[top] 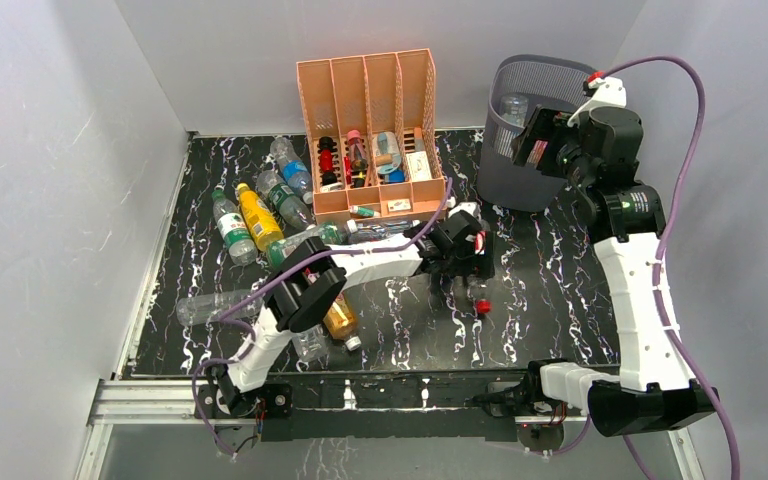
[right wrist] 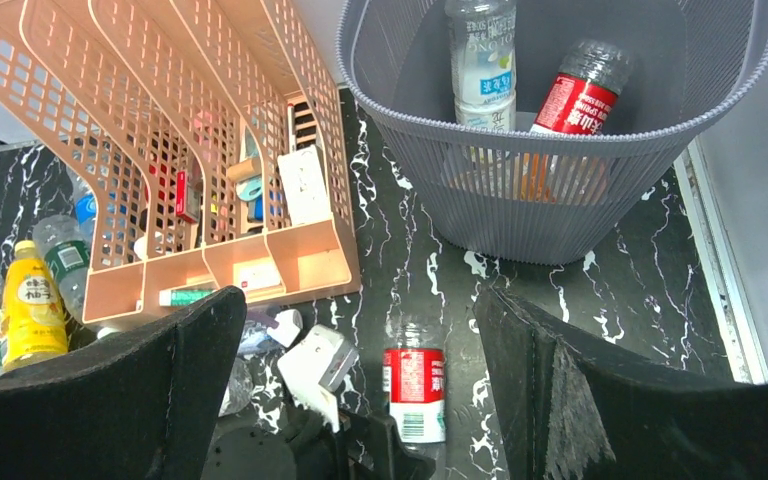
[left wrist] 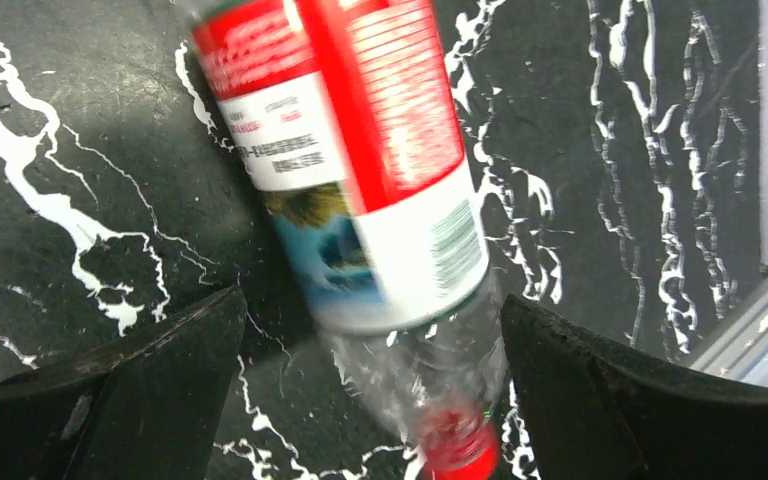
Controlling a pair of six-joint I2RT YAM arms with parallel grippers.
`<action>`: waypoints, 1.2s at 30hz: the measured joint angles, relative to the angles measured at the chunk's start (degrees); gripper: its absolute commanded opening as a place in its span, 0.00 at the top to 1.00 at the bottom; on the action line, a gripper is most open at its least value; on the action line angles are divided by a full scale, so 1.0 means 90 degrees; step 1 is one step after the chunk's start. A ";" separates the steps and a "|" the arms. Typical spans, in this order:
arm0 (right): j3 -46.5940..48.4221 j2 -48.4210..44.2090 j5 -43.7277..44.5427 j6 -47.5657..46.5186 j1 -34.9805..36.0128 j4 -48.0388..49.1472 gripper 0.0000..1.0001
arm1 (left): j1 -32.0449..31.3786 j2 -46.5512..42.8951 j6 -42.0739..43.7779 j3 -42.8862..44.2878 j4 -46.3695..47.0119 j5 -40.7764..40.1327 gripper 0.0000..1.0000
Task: Put the plastic bottles in the bin
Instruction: Pick up the plastic bottle at the center of the board.
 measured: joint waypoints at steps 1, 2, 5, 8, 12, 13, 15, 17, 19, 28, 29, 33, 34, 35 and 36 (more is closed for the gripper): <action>-0.0007 0.0000 -0.0007 -0.0010 0.0000 0.0002 0.02 | 0.0000 0.0097 0.0002 0.0085 -0.0121 -0.0032 0.02; -0.0017 0.0000 -0.0010 -0.0034 0.0000 0.0002 0.02 | 0.0000 0.0199 0.0024 0.0172 -0.0202 -0.0049 0.02; -0.0075 -0.0017 -0.0010 -0.0068 0.0000 0.0002 0.02 | -0.0002 0.0425 0.0107 0.0520 -0.0398 -0.0172 0.04; -0.0160 -0.0051 -0.0012 -0.0078 0.0000 -0.0017 0.02 | -0.0002 0.0624 0.0202 0.0821 -0.0593 -0.0279 0.10; -0.0284 -0.0109 -0.0024 -0.0080 0.0000 -0.0002 0.02 | -0.0005 0.0704 0.0333 0.0937 -0.0692 -0.0425 0.29; -0.0330 -0.0126 -0.0036 -0.0080 0.0000 0.0012 0.02 | -0.0005 0.0704 0.0342 0.0916 -0.0687 -0.0452 0.34; -0.0420 -0.0141 -0.0083 -0.0080 0.0000 0.0019 0.02 | -0.0005 0.0682 0.0398 0.0828 -0.0641 -0.0510 0.41; -0.0527 -0.0143 -0.0158 -0.0075 0.0000 0.0039 0.02 | -0.0005 0.0588 0.0437 0.0629 -0.0512 -0.0544 0.43; -0.0644 -0.0143 -0.0223 -0.0068 0.0000 0.0058 0.02 | -0.0005 0.0410 0.0454 0.0313 -0.0372 -0.0554 0.43; -0.0896 -0.0109 -0.0748 0.0121 0.0000 0.0165 0.02 | -0.0002 -0.1105 0.0517 -0.1819 -0.0158 -0.0593 0.44; -0.0928 -0.0100 -0.0855 0.0155 0.0000 0.0240 0.02 | -0.0002 -0.1333 0.0520 -0.2098 -0.0163 -0.0600 0.44; -0.1345 0.0153 -0.1634 0.0478 0.0005 0.0590 0.02 | -0.0002 -0.2749 0.0539 -0.3364 0.0015 -0.0668 0.43; -0.1491 0.0279 -0.1906 0.0597 0.0010 0.0682 0.02 | -0.0002 -0.3254 0.0566 -0.3750 0.0180 -0.0673 0.43; -0.1579 0.0386 -0.2127 0.0702 0.0044 0.0741 0.02 | -0.0002 -0.3716 0.0605 -0.4075 0.0250 -0.0678 0.43; -0.1688 0.0483 -0.2331 0.0799 0.0104 0.0852 0.02 | -0.0002 -0.4211 0.0670 -0.4408 0.0355 -0.0682 0.42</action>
